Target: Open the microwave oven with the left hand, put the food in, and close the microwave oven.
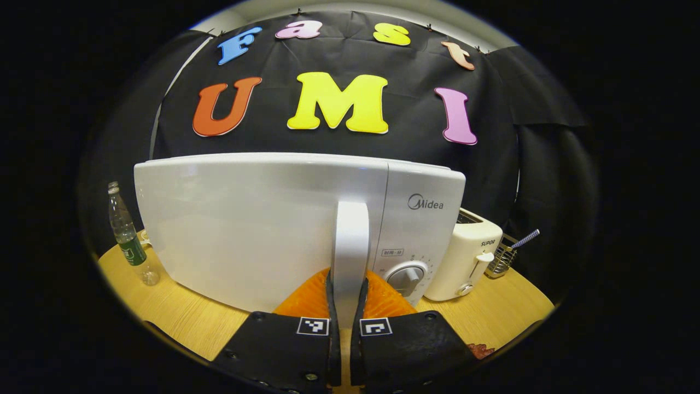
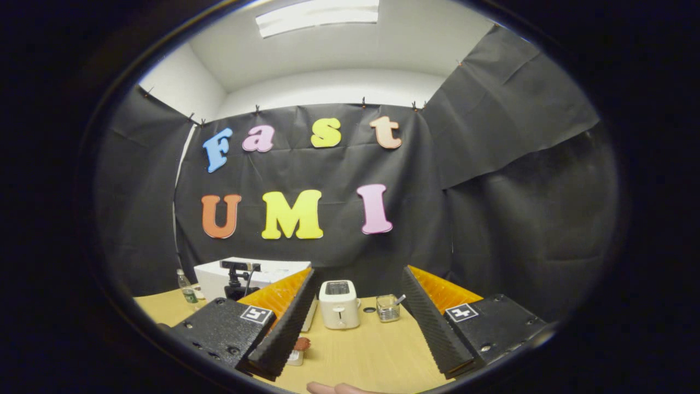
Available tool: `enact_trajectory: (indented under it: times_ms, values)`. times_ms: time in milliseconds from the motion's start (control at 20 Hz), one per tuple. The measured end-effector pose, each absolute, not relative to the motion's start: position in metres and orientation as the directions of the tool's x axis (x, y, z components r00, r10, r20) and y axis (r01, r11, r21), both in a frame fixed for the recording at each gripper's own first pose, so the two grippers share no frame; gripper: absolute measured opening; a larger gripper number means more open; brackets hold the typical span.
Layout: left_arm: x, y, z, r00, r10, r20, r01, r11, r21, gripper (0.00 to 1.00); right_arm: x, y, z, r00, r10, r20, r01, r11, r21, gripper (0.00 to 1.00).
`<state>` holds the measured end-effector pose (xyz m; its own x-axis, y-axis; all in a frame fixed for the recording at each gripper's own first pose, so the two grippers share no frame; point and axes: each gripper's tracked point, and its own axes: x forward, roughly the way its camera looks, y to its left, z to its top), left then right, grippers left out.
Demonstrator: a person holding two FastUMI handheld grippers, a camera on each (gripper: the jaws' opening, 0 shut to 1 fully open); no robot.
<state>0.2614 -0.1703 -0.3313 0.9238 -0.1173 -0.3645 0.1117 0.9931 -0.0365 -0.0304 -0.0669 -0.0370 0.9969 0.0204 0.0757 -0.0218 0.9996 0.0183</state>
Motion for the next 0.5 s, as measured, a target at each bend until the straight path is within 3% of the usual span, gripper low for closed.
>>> enact_trajectory:
  times_ms: [500]
  values:
    - [0.180, -0.140, -0.318, 0.913, -0.219, -0.345, 0.229, 0.973, -0.013, 0.06, -0.035, -0.054, -0.051, 0.998, 0.041, 0.037, -0.042, 0.998, 0.039, 1.00]
